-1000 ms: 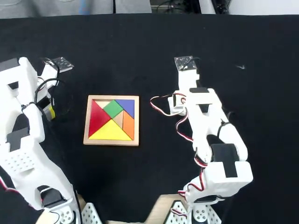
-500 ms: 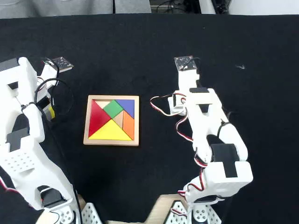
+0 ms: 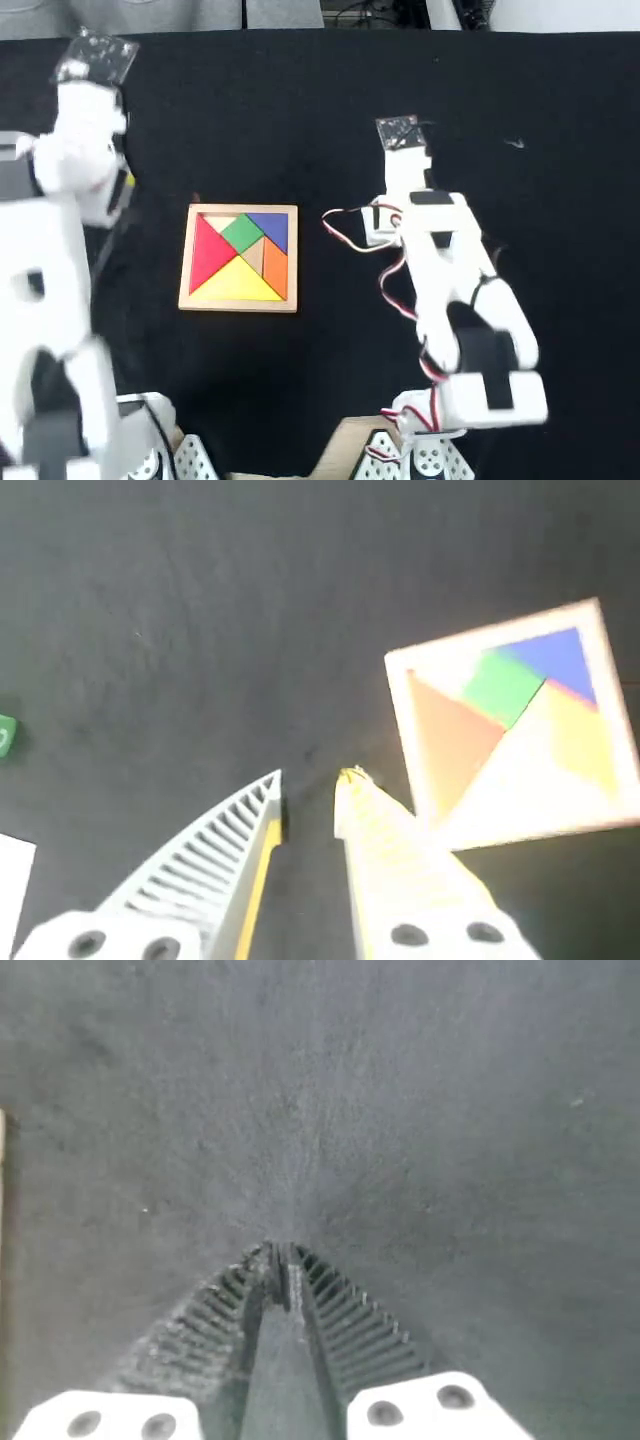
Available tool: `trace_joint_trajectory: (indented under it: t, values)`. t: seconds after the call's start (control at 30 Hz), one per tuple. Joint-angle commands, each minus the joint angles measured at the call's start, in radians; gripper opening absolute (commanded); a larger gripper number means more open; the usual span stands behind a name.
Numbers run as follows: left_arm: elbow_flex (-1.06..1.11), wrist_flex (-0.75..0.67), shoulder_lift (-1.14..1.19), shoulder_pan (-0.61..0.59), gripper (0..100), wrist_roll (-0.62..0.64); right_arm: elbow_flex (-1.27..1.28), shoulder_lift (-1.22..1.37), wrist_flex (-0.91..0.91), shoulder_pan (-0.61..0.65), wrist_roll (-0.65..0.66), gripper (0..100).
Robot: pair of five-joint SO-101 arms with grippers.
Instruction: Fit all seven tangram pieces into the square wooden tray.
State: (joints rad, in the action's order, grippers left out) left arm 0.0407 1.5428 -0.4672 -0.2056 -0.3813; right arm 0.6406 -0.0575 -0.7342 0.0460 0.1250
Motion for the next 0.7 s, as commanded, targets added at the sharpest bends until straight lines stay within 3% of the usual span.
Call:
trace_joint_trajectory:
  t: [0.0,0.13,0.43,0.67]
  values:
    - [0.479,-0.235,-0.404,0.016,10,0.097,0.015,-0.219,-0.068,-0.021,-0.014,1.1]
    - [0.888,-0.462,-0.806,-0.041,10,0.109,0.074,-0.481,-0.173,-0.026,-0.012,1.1]
    - [1.328,-0.543,-1.343,-0.076,10,0.222,0.34,-1.041,-0.193,-0.021,-0.008,1.1]
    - [1.511,-0.726,-1.323,-0.076,10,0.242,0.55,-1.429,-0.195,-0.021,-0.006,1.1]
